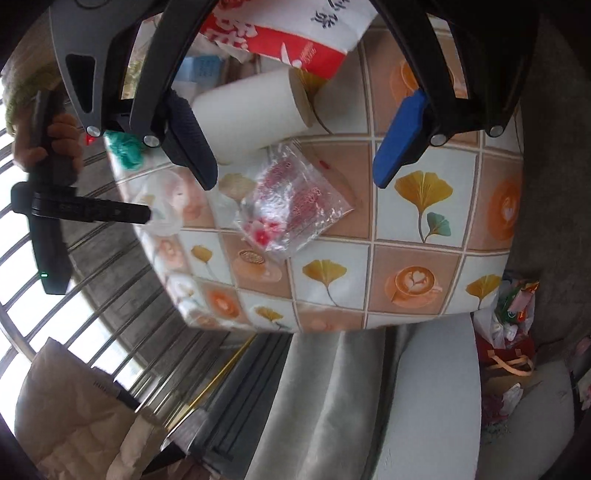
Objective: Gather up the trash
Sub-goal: 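Grasp the clear plastic lid with the right gripper while the left grasps the pink-printed bag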
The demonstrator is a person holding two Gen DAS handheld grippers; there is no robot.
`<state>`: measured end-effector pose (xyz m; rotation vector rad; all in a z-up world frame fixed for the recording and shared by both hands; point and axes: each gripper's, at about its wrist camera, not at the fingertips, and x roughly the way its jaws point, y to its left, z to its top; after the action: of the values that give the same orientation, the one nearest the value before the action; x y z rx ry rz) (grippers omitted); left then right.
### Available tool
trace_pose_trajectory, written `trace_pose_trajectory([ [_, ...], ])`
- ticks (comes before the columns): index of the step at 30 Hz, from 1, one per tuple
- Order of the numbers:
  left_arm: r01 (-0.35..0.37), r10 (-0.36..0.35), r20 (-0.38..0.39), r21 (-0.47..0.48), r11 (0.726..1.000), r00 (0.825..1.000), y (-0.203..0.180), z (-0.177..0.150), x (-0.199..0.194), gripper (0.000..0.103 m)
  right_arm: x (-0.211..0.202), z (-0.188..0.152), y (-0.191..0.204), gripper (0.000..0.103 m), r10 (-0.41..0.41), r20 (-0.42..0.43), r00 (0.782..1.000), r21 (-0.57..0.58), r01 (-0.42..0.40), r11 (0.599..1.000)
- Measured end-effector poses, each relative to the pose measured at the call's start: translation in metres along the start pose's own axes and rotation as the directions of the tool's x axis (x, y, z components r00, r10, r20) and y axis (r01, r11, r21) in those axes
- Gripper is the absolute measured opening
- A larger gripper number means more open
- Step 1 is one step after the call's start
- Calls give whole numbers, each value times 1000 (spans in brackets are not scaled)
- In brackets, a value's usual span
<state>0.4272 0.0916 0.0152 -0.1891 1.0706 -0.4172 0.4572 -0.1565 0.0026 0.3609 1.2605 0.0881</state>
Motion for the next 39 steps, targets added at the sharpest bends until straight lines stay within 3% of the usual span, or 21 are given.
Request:
trace_pose_trajectory([
  [2,-46,42,-79,-56,997,996,6,7,25,68,0,-2,-3,87,0,-15,1000,-27,-1,1000],
  [4,-10,-16,-141,-183,983,990,17,10,43,62,-1,-4,-6,87,26,-31,999,-39,-27,999],
  [6,5,-43,-154,-244,970,987,19,12,52,59,-2,-5,-9,80,61,-49,997,-45,-63,997],
  [12,-58,0,-203,-278,959,979,14,11,74,46,2,-11,-11,58,95,-86,992,-64,-101,993],
  [18,-170,130,-207,-193,966,970,4,7,80,18,5,-18,-11,39,109,-97,989,-84,-118,989],
  [22,-176,144,-183,-171,969,972,-1,7,80,2,6,-22,-12,28,114,-97,989,-90,-123,988],
  [26,-130,105,-143,-175,976,984,-6,14,75,0,4,-24,-13,11,123,-90,988,-91,-131,987],
  [37,-76,77,25,-62,995,997,-35,29,36,0,-22,-22,-13,8,163,-6,987,-106,-163,981],
  [39,-35,36,10,-47,998,999,-38,31,39,0,-23,-22,-12,8,163,-3,987,-106,-162,981],
])
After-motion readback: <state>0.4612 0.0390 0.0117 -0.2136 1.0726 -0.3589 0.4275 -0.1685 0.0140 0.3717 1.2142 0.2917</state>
